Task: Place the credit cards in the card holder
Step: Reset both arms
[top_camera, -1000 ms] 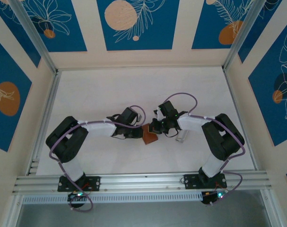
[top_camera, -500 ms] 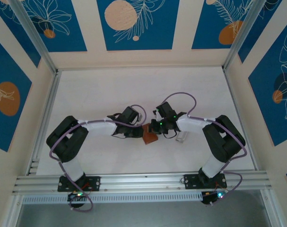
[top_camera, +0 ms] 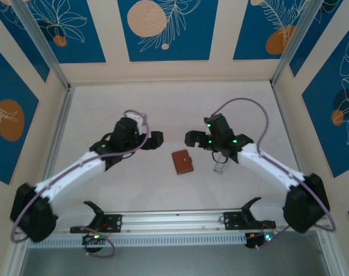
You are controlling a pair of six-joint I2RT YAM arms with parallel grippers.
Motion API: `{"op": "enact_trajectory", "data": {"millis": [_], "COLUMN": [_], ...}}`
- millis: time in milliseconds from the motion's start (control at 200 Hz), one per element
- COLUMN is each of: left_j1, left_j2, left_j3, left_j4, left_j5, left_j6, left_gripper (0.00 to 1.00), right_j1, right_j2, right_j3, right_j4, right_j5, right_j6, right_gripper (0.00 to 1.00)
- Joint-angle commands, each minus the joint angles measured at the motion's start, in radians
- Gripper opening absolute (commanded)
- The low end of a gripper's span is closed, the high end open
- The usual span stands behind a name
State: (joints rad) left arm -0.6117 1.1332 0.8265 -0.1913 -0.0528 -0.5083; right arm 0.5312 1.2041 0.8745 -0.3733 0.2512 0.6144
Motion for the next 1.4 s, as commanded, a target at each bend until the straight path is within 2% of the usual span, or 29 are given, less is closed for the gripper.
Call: {"op": "enact_trajectory", "data": {"millis": [0,80,150,190,255,310,440,530,555,600,700,760,805,840,875,930,985,1045,1080,1130,1185,1240,1305,1395], "left_j1": [0.022,0.026,0.053,0.086,0.147,0.204,0.339,0.397,0.399,0.421,0.508,0.522,0.534,0.534,0.535,0.537,0.537,0.535,0.529,0.533,0.533,0.533,0.532,0.531], "left_j2": [-0.12,-0.176,-0.186,-0.182,-0.147,-0.095,0.092,0.241,0.254,0.262,0.333,0.285,0.308,0.305,0.3,0.314,0.33,0.408,0.46,0.391,0.446,0.406,0.427,0.427], "left_j3": [-0.098,-0.178,-0.27,-0.318,-0.39,-0.43,-0.446,-0.454,-0.436,-0.43,-0.502,-0.483,-0.498,-0.503,-0.506,-0.508,-0.494,-0.474,-0.485,-0.467,-0.488,-0.473,-0.487,-0.472], "left_j4": [-0.062,0.016,0.143,0.239,0.423,0.572,0.774,0.945,0.926,0.918,1.15,1.016,1.087,1.095,1.086,1.117,1.106,1.122,1.254,1.087,1.231,1.126,1.196,1.168], "left_j5": [-0.3,-0.495,-0.689,-0.711,-0.736,-0.722,-0.665,-0.624,-0.637,-0.586,-0.457,-0.427,-0.412,-0.394,-0.381,-0.344,-0.25,-0.141,-0.164,-0.17,-0.172,-0.167,-0.168,-0.155], "left_j6": [0.122,0.247,0.28,0.327,0.408,0.469,0.49,0.518,0.513,0.504,0.45,0.408,0.417,0.419,0.418,0.439,0.473,0.512,0.534,0.494,0.517,0.504,0.514,0.522], "left_gripper": [1.0,1.0,1.0,1.0,1.0,1.0,1.0,1.0,1.0,1.0,1.0,1.0,1.0,1.0,1.0,1.0,1.0,1.0,1.0,1.0,1.0,1.0,1.0,1.0], "right_j1": [-0.076,-0.158,-0.226,-0.273,-0.358,-0.398,-0.437,-0.462,-0.472,-0.493,-0.519,-0.535,-0.558,-0.575,-0.578,-0.556,-0.538,-0.52,-0.513,-0.5,-0.493,-0.491,-0.501,-0.504], "right_j2": [-0.104,-0.14,-0.163,-0.175,-0.183,-0.17,-0.112,-0.04,-0.013,0.028,0.092,0.113,0.126,0.155,0.189,0.181,0.224,0.249,0.277,0.33,0.311,0.325,0.326,0.324], "right_j3": [-0.036,-0.067,-0.115,-0.163,-0.279,-0.341,-0.415,-0.474,-0.48,-0.477,-0.483,-0.489,-0.484,-0.504,-0.525,-0.517,-0.524,-0.5,-0.492,-0.48,-0.48,-0.479,-0.474,-0.472], "right_j4": [-0.098,-0.087,-0.03,0.067,0.331,0.457,0.632,0.795,0.822,0.841,0.953,1.011,1.009,1.078,1.168,1.14,1.214,1.197,1.207,1.246,1.212,1.231,1.219,1.214], "right_j5": [0.296,0.436,0.521,0.48,0.254,0.23,0.258,0.27,0.266,0.259,0.22,0.194,0.171,0.142,0.115,0.08,0.035,-0.001,-0.013,-0.029,-0.037,-0.042,-0.06,-0.063], "right_j6": [-0.025,-0.027,-0.027,-0.073,-0.249,-0.245,-0.298,-0.342,-0.344,-0.347,-0.392,-0.381,-0.337,-0.313,-0.33,-0.372,-0.422,-0.461,-0.474,-0.501,-0.511,-0.519,-0.512,-0.512], "right_gripper": [0.99,0.99,0.99,0.99,0.99,0.99,0.99,0.99,0.99,0.99,0.99,0.99,0.99,0.99,0.99,0.99,0.99,0.99,0.99,0.99,0.99,0.99,0.99,0.99]}}
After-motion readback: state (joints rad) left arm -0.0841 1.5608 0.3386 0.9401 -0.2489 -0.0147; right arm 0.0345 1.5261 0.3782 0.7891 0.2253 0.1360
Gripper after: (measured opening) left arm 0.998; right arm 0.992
